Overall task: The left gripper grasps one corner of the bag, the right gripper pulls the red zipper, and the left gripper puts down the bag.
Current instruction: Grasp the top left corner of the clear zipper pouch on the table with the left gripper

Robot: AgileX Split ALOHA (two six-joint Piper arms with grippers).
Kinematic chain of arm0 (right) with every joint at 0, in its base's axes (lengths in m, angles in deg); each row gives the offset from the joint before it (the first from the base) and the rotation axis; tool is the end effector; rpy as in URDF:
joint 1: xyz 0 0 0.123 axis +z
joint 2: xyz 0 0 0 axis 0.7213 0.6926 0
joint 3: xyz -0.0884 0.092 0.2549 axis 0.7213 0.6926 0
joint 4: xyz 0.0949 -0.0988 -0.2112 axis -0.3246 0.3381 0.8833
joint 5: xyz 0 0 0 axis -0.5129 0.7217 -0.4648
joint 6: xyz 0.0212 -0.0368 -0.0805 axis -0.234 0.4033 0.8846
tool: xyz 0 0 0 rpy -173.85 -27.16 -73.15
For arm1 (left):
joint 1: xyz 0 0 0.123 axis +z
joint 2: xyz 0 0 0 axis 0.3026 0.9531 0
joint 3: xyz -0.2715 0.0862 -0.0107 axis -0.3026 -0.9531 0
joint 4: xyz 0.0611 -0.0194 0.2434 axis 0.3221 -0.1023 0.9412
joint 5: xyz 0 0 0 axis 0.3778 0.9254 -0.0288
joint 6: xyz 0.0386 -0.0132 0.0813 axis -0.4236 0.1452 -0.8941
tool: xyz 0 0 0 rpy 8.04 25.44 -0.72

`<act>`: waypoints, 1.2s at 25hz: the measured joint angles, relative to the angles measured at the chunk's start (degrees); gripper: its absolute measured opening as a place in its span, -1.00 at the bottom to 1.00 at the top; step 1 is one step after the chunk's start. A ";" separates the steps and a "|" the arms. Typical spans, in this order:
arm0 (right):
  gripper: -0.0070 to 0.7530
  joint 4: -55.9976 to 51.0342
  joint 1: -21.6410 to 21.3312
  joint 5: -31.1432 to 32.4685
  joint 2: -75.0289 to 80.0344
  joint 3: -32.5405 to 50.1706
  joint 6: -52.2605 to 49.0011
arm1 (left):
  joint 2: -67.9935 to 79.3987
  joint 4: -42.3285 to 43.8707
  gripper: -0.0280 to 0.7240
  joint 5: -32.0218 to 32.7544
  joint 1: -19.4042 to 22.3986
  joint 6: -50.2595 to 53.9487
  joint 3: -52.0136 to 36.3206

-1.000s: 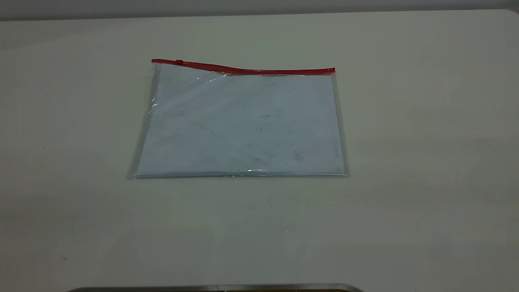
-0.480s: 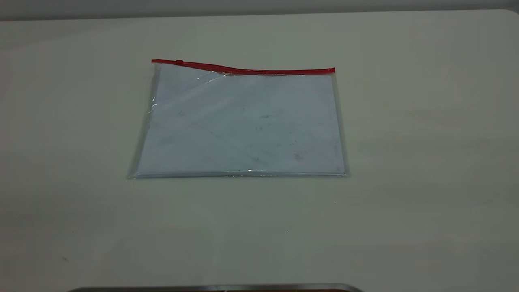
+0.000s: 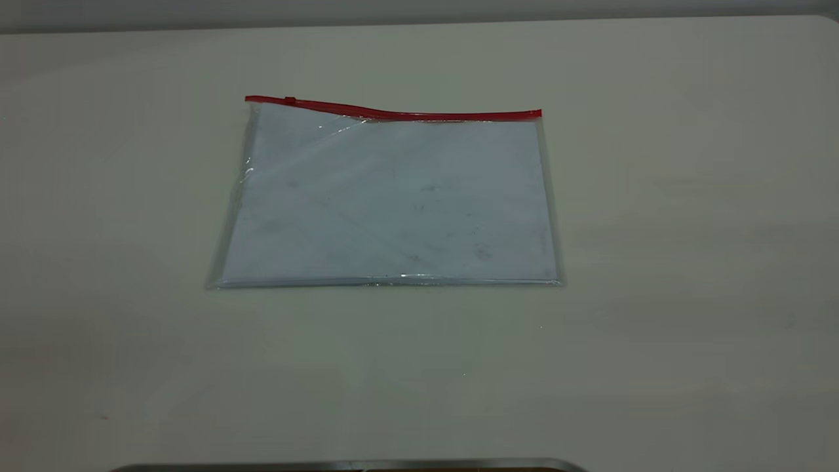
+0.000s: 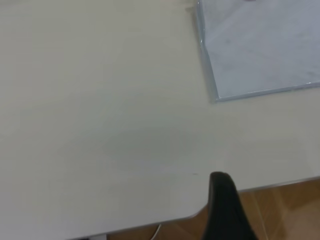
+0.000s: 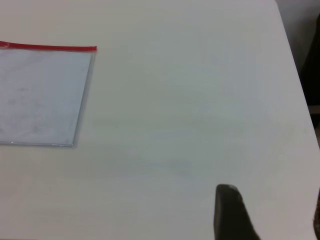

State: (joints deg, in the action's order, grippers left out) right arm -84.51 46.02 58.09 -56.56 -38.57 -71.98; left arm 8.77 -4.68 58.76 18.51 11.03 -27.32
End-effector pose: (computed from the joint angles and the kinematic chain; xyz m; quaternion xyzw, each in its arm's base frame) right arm -0.0073 0.0028 0.2648 -0.0119 0.8719 0.0099 0.4894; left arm -0.0109 -0.0139 0.2682 0.0688 0.8666 -0.0406 0.4925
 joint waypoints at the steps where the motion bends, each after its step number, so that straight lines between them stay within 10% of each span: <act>1: 0.15 0.00 0.00 0.00 0.00 0.00 0.00 | 0.00 -0.07 0.45 0.00 0.00 0.00 0.00; 16: 0.15 -11.37 0.00 -1.42 5.77 -2.50 1.50 | 3.97 -2.97 0.45 -2.02 0.05 6.09 4.47; 30: 0.29 -39.51 0.00 -28.83 54.67 -4.11 43.69 | 53.02 -6.59 0.45 -25.81 0.05 -3.46 7.70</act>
State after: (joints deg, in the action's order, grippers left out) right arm -124.02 46.02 29.26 -1.88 -42.68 -28.28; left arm 61.79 -11.27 32.95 18.56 7.57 -19.63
